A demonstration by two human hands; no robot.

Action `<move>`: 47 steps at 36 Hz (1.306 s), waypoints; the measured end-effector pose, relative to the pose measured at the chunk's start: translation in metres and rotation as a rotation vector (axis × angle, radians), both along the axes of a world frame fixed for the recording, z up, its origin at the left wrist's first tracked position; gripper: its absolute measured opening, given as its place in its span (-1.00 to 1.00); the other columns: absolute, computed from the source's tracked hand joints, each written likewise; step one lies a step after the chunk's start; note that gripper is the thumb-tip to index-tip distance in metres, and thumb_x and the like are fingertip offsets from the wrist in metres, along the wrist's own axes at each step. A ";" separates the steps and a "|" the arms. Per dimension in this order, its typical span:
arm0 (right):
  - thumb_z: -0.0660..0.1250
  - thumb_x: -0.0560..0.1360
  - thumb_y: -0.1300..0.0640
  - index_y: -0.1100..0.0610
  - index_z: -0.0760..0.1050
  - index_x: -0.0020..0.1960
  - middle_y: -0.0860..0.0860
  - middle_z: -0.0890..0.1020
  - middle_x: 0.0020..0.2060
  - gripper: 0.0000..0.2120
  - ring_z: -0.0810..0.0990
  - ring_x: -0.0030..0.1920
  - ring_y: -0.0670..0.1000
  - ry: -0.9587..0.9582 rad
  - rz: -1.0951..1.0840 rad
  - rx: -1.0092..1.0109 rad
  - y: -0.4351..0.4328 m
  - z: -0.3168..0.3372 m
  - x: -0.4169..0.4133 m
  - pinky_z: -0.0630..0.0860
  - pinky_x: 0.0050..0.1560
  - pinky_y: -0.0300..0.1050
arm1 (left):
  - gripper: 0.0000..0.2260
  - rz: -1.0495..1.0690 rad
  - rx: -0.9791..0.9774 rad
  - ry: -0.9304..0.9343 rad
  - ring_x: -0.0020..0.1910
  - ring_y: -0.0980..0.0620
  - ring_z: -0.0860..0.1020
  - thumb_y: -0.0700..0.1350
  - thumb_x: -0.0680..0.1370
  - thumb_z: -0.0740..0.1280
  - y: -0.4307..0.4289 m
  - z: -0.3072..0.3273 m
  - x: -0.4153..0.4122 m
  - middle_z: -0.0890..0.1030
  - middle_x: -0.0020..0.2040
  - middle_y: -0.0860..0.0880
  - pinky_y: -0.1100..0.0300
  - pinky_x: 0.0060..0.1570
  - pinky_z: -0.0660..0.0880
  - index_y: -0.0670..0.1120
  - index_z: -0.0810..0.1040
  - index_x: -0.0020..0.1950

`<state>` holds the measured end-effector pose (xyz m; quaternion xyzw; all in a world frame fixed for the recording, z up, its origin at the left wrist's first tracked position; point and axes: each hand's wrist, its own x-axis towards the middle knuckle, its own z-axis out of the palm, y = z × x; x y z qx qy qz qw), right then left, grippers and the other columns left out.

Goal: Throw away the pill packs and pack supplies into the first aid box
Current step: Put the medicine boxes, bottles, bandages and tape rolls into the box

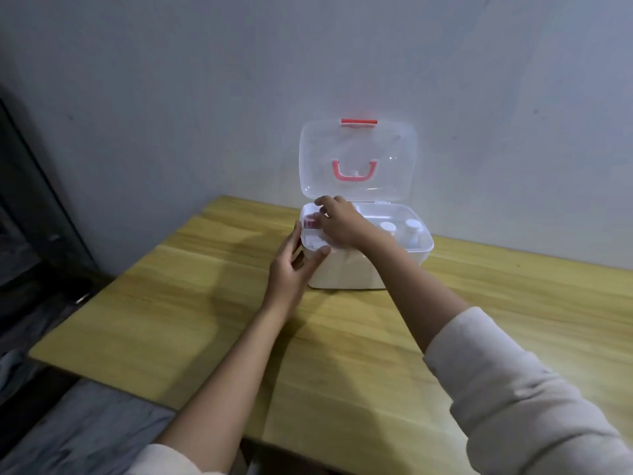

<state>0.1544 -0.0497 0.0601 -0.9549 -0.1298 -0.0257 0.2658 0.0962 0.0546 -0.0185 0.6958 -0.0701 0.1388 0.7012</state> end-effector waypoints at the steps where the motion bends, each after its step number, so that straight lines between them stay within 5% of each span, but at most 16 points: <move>1: 0.13 0.58 0.12 0.19 0.26 0.39 0.22 0.36 0.33 -0.60 0.31 0.36 0.20 0.013 0.010 -0.012 -0.002 0.001 0.000 0.25 0.37 0.01 | -0.46 0.000 -0.004 0.000 0.22 0.25 0.49 -0.10 0.46 0.41 0.000 0.000 -0.001 0.51 0.29 0.08 0.32 0.22 0.42 -0.02 0.35 0.41; 12: 0.34 0.45 0.30 0.22 0.58 0.12 0.15 0.65 0.06 -0.75 0.59 0.09 0.08 -0.152 -0.010 0.089 -0.022 0.004 -0.001 0.34 -0.07 -0.36 | -0.42 0.025 0.017 0.003 0.15 0.34 0.45 -0.10 0.46 0.40 0.000 0.003 -0.002 0.44 0.28 0.13 0.51 0.11 0.39 -0.04 0.28 0.44; 22: 0.43 0.33 0.33 0.26 0.63 -0.16 0.18 0.69 -0.17 -0.91 0.59 -0.17 0.07 -0.270 -0.072 0.145 -0.017 -0.001 0.002 0.55 -0.08 -0.11 | -0.43 0.042 0.055 0.006 0.12 0.39 0.40 -0.10 0.47 0.40 0.001 0.004 -0.001 0.42 0.25 0.17 0.61 0.03 0.34 -0.03 0.29 0.44; 29: 0.34 0.38 0.34 0.24 0.65 -0.17 0.16 0.70 -0.16 -0.89 0.64 -0.10 0.11 -0.248 -0.039 0.100 -0.019 0.001 -0.002 0.58 0.00 -0.05 | -0.46 0.040 0.063 0.001 -0.01 0.60 0.40 -0.13 0.47 0.39 0.000 0.005 -0.002 0.43 0.14 0.30 0.63 -0.05 0.33 -0.03 0.30 0.42; 37: 0.31 0.33 0.37 0.18 0.65 -0.25 0.13 0.71 -0.24 -0.83 0.65 -0.15 0.11 -0.281 -0.069 0.092 -0.016 -0.001 -0.002 0.61 -0.05 0.00 | -0.40 0.049 0.079 0.016 0.27 0.28 0.33 -0.05 0.46 0.40 0.001 0.004 -0.001 0.37 0.31 0.16 0.67 0.02 0.28 -0.02 0.27 0.45; 43: 0.31 0.35 0.34 0.20 0.67 -0.23 0.14 0.72 -0.23 -0.83 0.64 -0.14 0.13 -0.268 -0.056 0.065 -0.016 -0.001 -0.002 0.59 -0.04 0.01 | -0.41 0.046 0.065 -0.003 0.26 0.26 0.37 -0.06 0.46 0.41 0.001 0.002 0.001 0.40 0.34 0.13 0.61 0.08 0.32 -0.02 0.29 0.44; 47: 0.36 0.42 0.24 0.22 0.66 -0.08 0.15 0.71 -0.09 -0.87 0.64 -0.03 0.11 -0.230 -0.003 0.027 -0.018 0.008 -0.007 0.56 0.06 -0.04 | -0.44 0.021 0.043 -0.009 0.30 0.16 0.44 -0.04 0.46 0.41 0.002 0.000 0.002 0.46 0.35 0.03 0.23 0.27 0.42 0.01 0.33 0.42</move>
